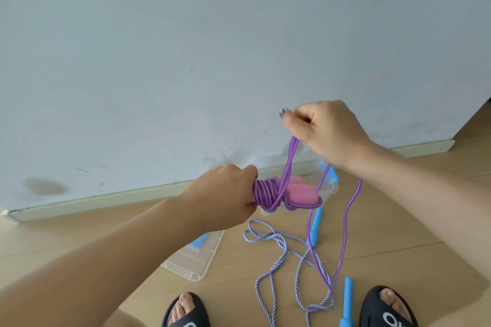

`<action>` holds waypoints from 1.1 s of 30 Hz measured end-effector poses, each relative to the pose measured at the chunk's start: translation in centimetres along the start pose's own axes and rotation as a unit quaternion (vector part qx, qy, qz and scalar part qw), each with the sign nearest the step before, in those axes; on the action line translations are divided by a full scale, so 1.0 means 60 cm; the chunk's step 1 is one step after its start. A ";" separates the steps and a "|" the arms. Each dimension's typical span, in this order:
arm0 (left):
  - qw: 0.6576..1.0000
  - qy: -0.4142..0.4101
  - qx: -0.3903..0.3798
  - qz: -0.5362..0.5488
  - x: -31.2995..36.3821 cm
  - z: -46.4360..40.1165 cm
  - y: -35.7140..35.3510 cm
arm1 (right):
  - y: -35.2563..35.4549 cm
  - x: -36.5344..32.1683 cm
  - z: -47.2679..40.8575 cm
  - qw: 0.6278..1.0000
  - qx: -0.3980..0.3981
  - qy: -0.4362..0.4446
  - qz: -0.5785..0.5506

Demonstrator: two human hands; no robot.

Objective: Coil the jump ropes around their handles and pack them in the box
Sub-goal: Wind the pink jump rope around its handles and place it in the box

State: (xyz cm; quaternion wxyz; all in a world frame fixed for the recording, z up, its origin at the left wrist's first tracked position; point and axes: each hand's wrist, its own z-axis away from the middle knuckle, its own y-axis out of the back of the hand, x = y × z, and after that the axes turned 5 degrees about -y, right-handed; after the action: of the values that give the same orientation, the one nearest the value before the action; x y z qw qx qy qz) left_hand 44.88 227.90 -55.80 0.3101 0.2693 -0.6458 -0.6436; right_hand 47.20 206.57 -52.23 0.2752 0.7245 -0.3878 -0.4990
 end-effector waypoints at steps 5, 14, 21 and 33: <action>0.995 0.003 -0.097 -0.009 -0.025 -0.010 -0.019 | 0.010 -0.042 0.017 0.989 0.076 0.110 0.059; 0.962 0.153 -0.116 0.192 -0.048 -0.016 -0.030 | 0.020 -0.108 0.103 0.990 -0.060 0.126 -0.036; 0.971 0.191 -0.092 0.109 -0.072 -0.015 -0.029 | 0.025 -0.103 0.126 0.980 -0.156 0.052 -0.111; 0.983 -0.110 -0.049 -0.135 0.085 -0.003 -0.011 | 0.012 -0.068 0.017 0.977 -0.049 0.140 0.151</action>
State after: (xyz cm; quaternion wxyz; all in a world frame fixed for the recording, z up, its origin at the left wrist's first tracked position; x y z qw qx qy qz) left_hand 41.61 223.97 -56.19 0.1599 0.2663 -0.6012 -0.7363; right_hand 45.21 209.59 -49.93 0.4344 0.7059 -0.4254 -0.3634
